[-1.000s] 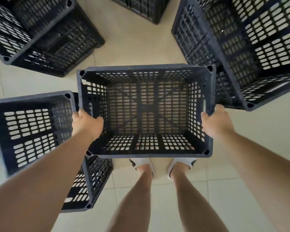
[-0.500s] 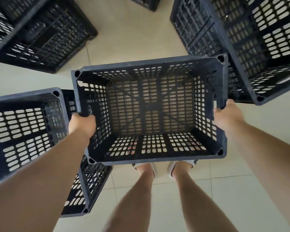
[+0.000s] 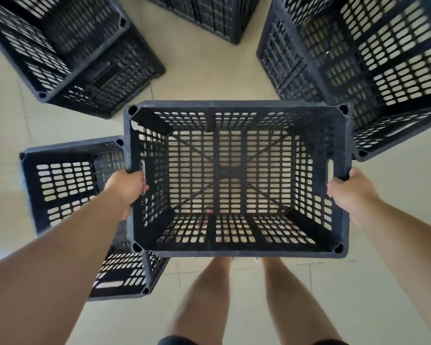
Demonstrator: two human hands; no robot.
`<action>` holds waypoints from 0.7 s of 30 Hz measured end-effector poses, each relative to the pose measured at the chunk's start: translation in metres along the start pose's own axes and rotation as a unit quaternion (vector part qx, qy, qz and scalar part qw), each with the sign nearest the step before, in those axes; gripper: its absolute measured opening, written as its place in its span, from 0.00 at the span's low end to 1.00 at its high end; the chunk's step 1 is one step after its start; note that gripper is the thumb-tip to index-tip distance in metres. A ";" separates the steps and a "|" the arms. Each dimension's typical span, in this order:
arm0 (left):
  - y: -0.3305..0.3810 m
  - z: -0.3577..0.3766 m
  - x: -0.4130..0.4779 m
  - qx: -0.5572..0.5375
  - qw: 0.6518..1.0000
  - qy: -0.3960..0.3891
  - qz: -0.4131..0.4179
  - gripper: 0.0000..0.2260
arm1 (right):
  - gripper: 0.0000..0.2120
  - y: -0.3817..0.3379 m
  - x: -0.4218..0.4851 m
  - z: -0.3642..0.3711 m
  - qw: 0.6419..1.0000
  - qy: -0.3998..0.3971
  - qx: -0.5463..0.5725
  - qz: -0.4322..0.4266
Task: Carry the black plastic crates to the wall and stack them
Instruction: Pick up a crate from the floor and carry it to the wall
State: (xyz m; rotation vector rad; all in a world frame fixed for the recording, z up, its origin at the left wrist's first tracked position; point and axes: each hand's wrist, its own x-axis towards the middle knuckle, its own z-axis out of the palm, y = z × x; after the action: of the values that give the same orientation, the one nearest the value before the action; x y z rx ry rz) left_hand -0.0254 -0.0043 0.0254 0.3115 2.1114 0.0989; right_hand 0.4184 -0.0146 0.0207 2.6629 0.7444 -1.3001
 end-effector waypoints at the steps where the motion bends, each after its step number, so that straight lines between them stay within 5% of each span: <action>1: 0.002 -0.011 -0.014 -0.004 1.000 -0.001 0.003 0.06 | 0.11 -0.003 -0.016 -0.014 1.000 -0.007 -0.007 -0.007; 11: 0.016 -0.133 -0.181 -0.023 0.999 -0.022 0.023 0.15 | 0.09 -0.045 -0.196 -0.174 0.997 0.008 -0.025 -0.079; 21: 0.031 -0.219 -0.333 -0.115 0.990 0.012 0.081 0.12 | 0.08 -0.080 -0.317 -0.278 0.980 0.058 -0.057 -0.180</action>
State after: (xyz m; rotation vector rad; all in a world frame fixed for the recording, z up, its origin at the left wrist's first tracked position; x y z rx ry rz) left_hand -0.0371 -0.0493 0.4226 0.3444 2.0704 0.4407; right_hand 0.4162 0.0110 0.4489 2.6109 1.3254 -1.1313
